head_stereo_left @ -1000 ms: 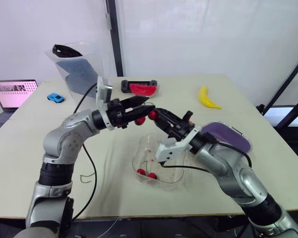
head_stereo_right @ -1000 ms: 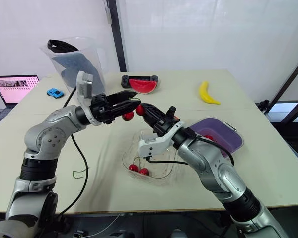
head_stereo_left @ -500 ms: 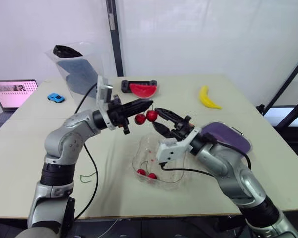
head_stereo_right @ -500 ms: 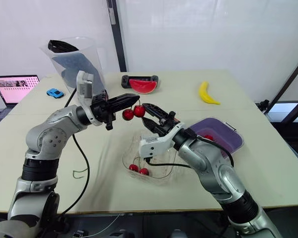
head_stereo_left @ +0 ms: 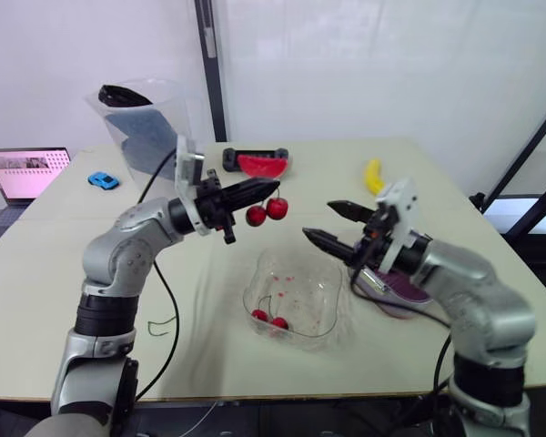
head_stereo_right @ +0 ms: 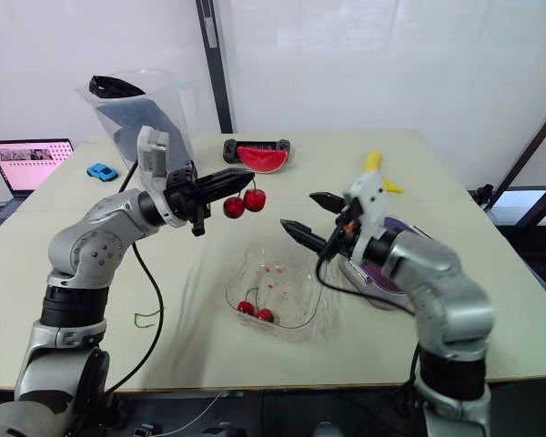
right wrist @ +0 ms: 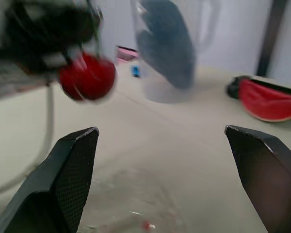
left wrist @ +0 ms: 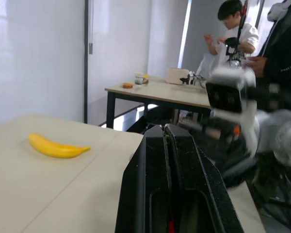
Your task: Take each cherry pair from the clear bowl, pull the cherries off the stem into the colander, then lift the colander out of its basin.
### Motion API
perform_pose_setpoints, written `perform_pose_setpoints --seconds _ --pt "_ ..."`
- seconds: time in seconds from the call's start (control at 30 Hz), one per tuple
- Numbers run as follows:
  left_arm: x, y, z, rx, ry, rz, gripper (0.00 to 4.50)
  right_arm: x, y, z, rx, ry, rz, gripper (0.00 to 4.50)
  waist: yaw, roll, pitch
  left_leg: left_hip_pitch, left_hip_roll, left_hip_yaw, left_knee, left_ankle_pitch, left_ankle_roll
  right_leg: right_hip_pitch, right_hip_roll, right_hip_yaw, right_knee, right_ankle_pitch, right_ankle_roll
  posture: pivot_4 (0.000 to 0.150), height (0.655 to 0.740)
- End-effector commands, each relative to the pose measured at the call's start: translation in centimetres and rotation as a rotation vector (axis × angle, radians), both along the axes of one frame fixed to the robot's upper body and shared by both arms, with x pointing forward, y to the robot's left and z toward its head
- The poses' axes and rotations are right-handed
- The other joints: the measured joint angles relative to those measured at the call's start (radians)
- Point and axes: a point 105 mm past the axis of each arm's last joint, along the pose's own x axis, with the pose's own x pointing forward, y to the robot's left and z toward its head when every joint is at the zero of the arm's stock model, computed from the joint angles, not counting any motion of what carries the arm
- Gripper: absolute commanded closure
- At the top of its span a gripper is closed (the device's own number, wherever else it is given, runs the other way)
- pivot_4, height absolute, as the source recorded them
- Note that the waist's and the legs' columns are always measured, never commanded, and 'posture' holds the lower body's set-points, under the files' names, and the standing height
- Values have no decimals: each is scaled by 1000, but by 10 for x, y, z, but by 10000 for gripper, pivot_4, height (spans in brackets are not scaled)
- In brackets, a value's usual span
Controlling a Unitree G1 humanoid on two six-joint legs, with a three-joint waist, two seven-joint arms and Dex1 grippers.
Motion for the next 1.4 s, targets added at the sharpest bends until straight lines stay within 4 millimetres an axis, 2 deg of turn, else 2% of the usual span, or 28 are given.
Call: perform_pose_setpoints --seconds 0.03,0.23,0.37,0.6,0.63,0.73,1.0,1.1,1.17,1.2,1.4 --pt "-10 -1 13 -2 -64 -28 45000 -17 6 12 7 29 109 209 0 0 0 0 0 0 0 0 0 0 0 0 0 0 0 1500 7400" --pt "-22 -8 13 -34 -45 -84 45000 -22 26 13 -53 31 166 209 -2 0 0 0 0 1 0 0 1 0 0 1 0 0 0 1500 7400" --pt "-28 -12 12 -50 -21 -111 45000 -10 33 12 -47 55 135 209 -2 0 0 0 0 1 0 0 0 0 0 1 0 0 0 1500 7400" --pt "-30 -13 10 -44 -17 -108 45000 -19 46 22 6 83 237 209 -1 0 0 0 0 1 0 0 0 -1 0 1 0 0 0 1500 7400" --pt "-30 -13 10 -40 -22 -105 45000 -20 47 22 6 88 246 6362 0 0 0 0 0 1 0 0 0 0 0 1 0 0 0 1500 7400" --pt "-30 -13 10 -43 -27 -104 45000 -22 50 17 -19 103 246 18523 -1 0 0 0 0 1 0 0 0 0 0 1 0 0 0 1500 7400" --pt "-31 -15 11 -47 -29 -110 45000 -17 47 13 0 132 213 18523 -1 0 0 0 0 1 0 0 1 -1 0 1 0 0 0 1500 7400" --pt "-31 -15 10 -44 -27 -112 45000 -16 46 14 19 135 211 25888 -1 0 0 0 0 1 0 0 1 -1 0 1 0 0 0 1500 7400" --pt "-31 -15 10 -43 -27 -112 45000 -17 46 14 27 136 213 35889 -1 0 0 0 0 1 0 0 1 -1 0 1 0 0 0 1500 7400" --pt "-31 -15 10 -42 -28 -111 45000 -18 46 15 33 137 219 38963 -1 0 0 0 0 1 0 0 1 -1 0 1 0 0 0 1500 7400" --pt "-30 -14 10 -42 -33 -105 45000 -19 44 8 9 163 220 38963 0 0 0 0 0 1 0 0 1 0 0 1 0 0 0 1500 7400"
